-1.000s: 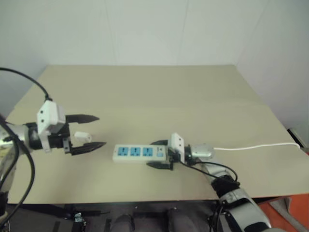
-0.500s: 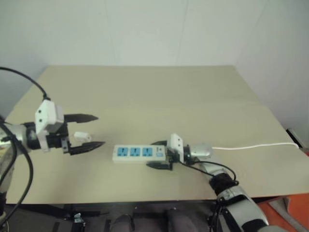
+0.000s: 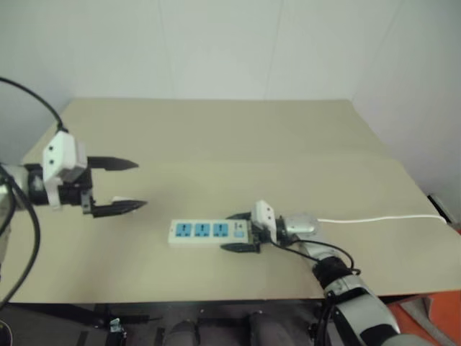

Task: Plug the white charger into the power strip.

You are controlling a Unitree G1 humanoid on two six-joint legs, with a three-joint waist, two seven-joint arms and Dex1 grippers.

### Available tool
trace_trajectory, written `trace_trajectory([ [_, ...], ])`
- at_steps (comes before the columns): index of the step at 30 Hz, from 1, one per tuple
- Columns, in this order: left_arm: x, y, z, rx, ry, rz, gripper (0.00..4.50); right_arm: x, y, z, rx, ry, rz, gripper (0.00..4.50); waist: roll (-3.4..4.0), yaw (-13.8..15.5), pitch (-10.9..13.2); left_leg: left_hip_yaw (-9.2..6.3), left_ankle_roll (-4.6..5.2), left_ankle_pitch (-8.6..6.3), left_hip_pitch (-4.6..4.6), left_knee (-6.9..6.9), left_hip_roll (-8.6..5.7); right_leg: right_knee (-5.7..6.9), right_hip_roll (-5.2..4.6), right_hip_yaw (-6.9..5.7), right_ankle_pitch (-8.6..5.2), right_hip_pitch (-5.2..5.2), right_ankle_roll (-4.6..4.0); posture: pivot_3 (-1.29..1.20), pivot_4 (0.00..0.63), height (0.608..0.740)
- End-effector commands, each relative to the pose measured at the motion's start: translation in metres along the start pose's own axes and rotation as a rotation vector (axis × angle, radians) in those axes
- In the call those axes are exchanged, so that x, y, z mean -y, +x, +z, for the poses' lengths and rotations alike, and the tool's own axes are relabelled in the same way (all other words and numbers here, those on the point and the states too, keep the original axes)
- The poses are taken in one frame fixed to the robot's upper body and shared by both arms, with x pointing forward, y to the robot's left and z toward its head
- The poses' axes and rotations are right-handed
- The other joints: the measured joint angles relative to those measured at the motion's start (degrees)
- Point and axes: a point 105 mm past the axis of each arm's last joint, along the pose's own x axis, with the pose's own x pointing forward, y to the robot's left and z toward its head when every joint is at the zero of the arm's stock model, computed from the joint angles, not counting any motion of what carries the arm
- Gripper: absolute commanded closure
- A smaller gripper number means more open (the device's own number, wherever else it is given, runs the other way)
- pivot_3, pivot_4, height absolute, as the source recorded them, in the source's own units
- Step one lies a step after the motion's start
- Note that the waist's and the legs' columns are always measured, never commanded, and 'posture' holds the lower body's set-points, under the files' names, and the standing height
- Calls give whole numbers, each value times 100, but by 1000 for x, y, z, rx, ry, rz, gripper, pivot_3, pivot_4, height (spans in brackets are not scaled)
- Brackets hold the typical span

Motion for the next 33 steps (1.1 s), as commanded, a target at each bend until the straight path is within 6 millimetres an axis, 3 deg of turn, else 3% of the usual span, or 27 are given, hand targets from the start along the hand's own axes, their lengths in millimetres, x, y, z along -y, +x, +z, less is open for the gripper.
trace_trajectory([
  [1,-12,-7,-8,-115,55,-21,0,-9,-5,-10,-31,24,29,1030,0,5,0,1,0,0,-1,0,0,-1,0,0,0,0,0,0,150,740],
  [6,-33,-6,-44,-511,157,-71,0,-12,0,-12,-28,35,29,1030,-5,32,-3,0,0,0,-10,0,-4,-3,-1,0,0,-4,0,0,150,740],
  [11,-52,10,-28,-585,193,-188,0,-10,3,-13,-26,52,18,1030,-17,20,-10,-6,1,1,-19,2,-5,1,3,-5,1,-9,3,0,150,740],
  [17,-70,31,-35,-807,310,-283,0,-12,1,-14,-33,69,20,1030,-17,0,-10,-6,1,1,-18,2,-5,5,5,-1,1,-10,3,0,150,740],
  [22,-64,41,-56,-944,316,-416,0,-7,-3,-11,-37,64,8,1030,-17,-7,-11,-6,1,1,-27,3,-7,5,4,2,1,-16,4,0,150,740],
  [33,-57,73,-83,-1002,379,-463,0,-5,-6,-10,-38,64,-24,1030,-18,10,-11,-10,1,1,-43,21,-10,10,1,1,5,-22,11,0,150,740],
])
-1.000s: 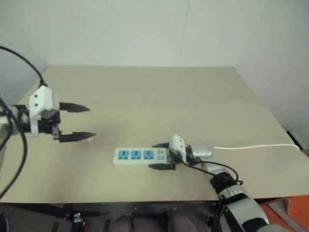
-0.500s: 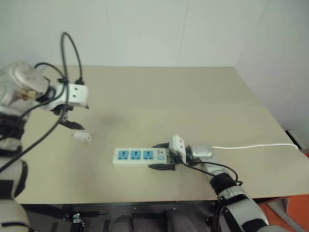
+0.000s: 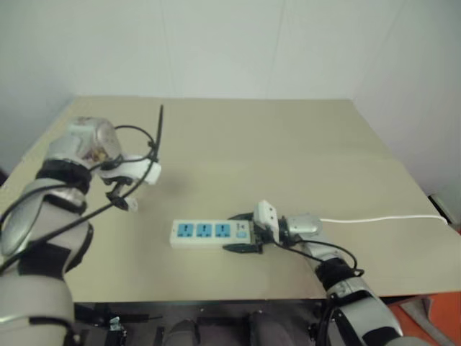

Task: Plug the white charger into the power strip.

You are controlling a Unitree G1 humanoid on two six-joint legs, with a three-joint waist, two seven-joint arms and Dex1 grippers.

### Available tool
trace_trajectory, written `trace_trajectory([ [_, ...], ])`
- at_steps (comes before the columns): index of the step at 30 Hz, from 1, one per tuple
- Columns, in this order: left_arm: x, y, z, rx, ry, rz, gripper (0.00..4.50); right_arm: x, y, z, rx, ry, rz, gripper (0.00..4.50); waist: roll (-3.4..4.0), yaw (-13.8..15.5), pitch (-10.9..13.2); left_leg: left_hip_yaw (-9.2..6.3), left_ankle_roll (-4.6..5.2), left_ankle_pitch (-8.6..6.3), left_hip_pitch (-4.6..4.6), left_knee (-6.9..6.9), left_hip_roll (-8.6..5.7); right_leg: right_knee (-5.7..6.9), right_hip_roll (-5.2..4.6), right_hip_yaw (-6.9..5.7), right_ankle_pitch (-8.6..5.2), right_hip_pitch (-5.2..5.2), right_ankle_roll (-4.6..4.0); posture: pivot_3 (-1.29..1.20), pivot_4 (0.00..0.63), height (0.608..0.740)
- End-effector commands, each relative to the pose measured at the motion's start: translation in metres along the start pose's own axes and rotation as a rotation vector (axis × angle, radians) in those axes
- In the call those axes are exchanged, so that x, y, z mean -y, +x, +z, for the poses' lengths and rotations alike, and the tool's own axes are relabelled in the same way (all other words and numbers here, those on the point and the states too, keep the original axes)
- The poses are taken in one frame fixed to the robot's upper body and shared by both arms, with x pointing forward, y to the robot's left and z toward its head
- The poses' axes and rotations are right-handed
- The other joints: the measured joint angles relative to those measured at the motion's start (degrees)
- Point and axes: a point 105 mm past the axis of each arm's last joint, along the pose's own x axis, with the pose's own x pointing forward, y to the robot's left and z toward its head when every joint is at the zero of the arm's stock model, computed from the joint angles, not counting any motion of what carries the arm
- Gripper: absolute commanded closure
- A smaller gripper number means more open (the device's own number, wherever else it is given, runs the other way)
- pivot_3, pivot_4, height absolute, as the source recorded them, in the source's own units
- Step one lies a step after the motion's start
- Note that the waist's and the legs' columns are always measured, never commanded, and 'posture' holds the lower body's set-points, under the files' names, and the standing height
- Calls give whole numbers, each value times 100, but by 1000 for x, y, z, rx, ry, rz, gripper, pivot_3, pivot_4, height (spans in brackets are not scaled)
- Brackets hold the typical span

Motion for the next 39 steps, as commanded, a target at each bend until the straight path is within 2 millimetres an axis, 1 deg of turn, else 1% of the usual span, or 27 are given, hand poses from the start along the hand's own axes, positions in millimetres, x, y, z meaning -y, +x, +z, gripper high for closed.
trace_trajectory([
  [1,-4,1,-1,-30,17,25,0,-5,-3,-10,-35,39,-1,1030,0,0,0,0,0,0,-1,0,-1,-1,0,0,0,0,0,0,150,740],
  [10,0,16,-8,-70,12,19,0,-8,-3,-10,-30,47,-15,1030,0,0,0,-2,0,0,-2,0,-3,0,-2,0,0,0,1,0,150,740],
  [22,4,31,-4,-60,21,4,0,-6,-3,-9,-27,49,-23,1030,0,0,0,-2,0,0,0,1,-4,1,-3,-1,0,2,1,0,150,740],
  [25,5,32,-3,-54,24,0,587,-6,-3,-9,-26,49,-25,1030,0,0,0,-2,0,0,1,1,-5,3,-3,0,0,2,1,0,150,740],
  [29,5,31,-3,-46,27,0,1738,-6,-2,-9,-30,48,-26,1030,0,6,0,-2,0,0,5,1,-5,8,-3,-1,0,4,1,0,150,740],
  [34,6,29,-3,-41,31,-4,3339,-6,-2,-10,-35,44,-27,1030,0,4,0,-3,0,0,6,2,-5,10,-2,0,0,5,1,0,150,740],
  [35,5,28,-3,-38,32,-1,3491,-5,-2,-10,-36,43,-26,1030,0,4,0,-3,0,0,6,2,-5,9,-3,0,0,5,1,0,150,740],
  [37,4,25,0,-18,35,7,3485,-6,-2,-10,-38,43,-25,1030,0,4,0,-3,0,0,5,2,-5,9,-3,0,0,5,1,0,150,740],
  [39,-3,18,8,30,39,40,3485,-6,-2,-11,-39,43,-22,1030,0,3,0,-2,0,0,5,2,-5,9,-2,-1,0,5,1,0,150,740],
])
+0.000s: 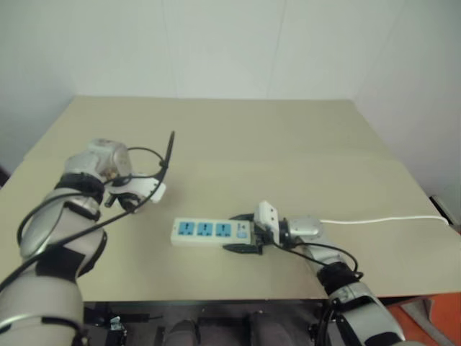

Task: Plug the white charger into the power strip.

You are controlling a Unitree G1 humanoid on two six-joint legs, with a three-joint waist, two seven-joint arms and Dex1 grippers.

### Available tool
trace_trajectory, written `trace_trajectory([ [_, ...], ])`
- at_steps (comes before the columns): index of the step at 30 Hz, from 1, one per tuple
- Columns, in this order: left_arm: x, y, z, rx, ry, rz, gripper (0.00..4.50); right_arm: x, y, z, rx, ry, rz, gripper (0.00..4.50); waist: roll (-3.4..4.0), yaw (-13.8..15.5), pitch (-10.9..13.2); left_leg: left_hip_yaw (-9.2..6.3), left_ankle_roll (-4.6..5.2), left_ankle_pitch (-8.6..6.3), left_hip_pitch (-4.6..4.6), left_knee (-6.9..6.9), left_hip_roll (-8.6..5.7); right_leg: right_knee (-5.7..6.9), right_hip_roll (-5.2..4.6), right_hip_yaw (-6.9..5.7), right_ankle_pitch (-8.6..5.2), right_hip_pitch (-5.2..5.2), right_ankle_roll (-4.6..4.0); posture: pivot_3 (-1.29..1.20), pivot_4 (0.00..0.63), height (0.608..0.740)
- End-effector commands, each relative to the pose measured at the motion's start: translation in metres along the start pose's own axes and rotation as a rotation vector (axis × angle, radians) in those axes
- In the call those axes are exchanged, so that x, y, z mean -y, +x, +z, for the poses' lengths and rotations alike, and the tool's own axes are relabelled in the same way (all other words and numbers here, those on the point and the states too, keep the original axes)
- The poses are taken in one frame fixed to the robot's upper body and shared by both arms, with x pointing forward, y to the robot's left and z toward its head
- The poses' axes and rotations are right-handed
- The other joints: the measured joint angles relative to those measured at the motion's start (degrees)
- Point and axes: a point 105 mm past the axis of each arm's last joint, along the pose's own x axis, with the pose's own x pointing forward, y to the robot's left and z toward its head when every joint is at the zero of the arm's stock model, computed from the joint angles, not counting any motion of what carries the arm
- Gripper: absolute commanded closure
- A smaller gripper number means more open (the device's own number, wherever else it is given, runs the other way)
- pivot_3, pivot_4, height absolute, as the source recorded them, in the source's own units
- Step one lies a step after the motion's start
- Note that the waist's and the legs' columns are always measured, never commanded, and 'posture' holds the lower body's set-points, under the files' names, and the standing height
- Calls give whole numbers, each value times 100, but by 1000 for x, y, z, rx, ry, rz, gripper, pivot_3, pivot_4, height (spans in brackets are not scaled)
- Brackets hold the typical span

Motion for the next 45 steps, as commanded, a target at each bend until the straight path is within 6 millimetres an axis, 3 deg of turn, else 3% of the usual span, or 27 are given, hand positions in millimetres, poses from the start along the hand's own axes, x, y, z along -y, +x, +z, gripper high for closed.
trace_trajectory([
  [1,-14,-19,14,94,20,88,3485,-5,-1,-10,-36,27,12,1030,0,0,0,0,0,0,-1,0,0,0,0,0,0,0,0,0,150,740],
  [6,-48,-67,63,444,23,320,3485,-7,1,-10,-36,27,35,1030,0,6,0,-3,0,0,-4,4,0,-1,0,-4,0,0,0,0,150,740],
  [10,-69,-129,107,964,-18,567,3485,-7,5,-7,-24,24,43,1030,-1,-5,0,-4,0,0,-6,5,1,-4,-1,-3,0,-1,0,0,150,740],
  [13,-72,-165,121,1248,-87,637,3485,-7,6,-8,-24,25,46,1030,-1,-38,0,-3,0,0,-5,5,1,-2,-2,-1,2,0,2,0,150,740],
  [16,-61,-184,131,1469,-107,707,3485,-8,7,-10,-26,30,51,1030,0,-69,-1,-3,0,0,0,4,2,1,-1,2,2,1,3,0,150,740],
  [24,0,-147,159,1707,-295,340,3485,-13,10,-13,-32,34,72,1030,3,-133,-2,-8,0,-1,16,7,1,7,-2,3,4,17,5,0,150,740],
  [27,15,-131,163,1743,-293,293,3485,-14,9,-15,-39,35,82,1030,2,-136,-3,-7,0,-1,19,7,1,5,-3,3,4,20,4,0,150,740],
  [34,33,-90,165,1688,-244,280,3485,-14,10,-16,-44,36,84,1030,1,-133,-4,-4,-1,-1,31,6,0,1,-2,5,3,30,3,0,150,740],
  [45,58,-57,166,1639,-197,151,3485,-14,8,-17,-54,34,86,1030,2,-130,-5,-1,-1,-1,34,4,1,-2,-2,6,2,31,2,0,150,740],
])
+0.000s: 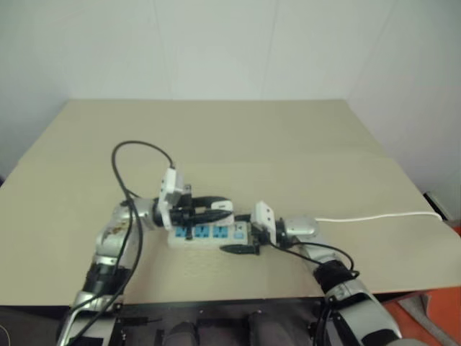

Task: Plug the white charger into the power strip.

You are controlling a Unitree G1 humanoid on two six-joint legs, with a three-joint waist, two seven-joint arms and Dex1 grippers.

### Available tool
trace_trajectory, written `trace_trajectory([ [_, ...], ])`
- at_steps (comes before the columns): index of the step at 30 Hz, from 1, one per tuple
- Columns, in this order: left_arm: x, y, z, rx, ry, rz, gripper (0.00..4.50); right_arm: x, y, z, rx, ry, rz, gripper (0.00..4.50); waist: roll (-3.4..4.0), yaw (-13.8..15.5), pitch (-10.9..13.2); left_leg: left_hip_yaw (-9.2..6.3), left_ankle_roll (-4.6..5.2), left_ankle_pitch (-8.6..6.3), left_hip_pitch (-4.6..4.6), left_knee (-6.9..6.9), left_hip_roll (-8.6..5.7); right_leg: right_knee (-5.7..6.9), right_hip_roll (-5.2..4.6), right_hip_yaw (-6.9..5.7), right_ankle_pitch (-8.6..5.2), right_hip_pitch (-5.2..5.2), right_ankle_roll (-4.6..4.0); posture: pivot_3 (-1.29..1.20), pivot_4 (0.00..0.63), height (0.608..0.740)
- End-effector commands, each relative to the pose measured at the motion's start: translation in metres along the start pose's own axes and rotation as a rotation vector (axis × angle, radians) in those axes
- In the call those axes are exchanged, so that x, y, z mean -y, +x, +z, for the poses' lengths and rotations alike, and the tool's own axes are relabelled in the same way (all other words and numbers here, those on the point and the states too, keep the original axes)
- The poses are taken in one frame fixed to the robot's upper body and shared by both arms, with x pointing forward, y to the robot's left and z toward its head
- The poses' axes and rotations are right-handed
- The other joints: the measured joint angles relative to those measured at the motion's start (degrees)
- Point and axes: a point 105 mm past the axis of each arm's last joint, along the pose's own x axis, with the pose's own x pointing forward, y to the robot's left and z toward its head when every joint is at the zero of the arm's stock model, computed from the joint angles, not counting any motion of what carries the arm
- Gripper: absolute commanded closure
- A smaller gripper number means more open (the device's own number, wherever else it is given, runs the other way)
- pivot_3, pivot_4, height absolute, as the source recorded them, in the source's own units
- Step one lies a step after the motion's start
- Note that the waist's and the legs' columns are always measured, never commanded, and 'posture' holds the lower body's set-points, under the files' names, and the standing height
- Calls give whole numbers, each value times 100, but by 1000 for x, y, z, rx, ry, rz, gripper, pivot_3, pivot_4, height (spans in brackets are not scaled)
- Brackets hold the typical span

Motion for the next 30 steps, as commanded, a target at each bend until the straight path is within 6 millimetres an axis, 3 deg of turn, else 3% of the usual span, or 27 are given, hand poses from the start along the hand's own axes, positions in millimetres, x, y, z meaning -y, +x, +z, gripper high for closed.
trace_trajectory([
  [1,6,-3,-2,-32,29,-68,3485,-11,1,-15,-52,36,49,1030,0,-2,0,0,0,0,0,0,0,0,0,0,-1,0,-1,0,150,740],
  [30,-7,-5,-14,-100,54,-93,3485,-9,0,-15,-49,36,32,1030,0,0,0,1,0,0,-3,-2,0,-6,0,1,-1,-2,-1,0,150,740],
])
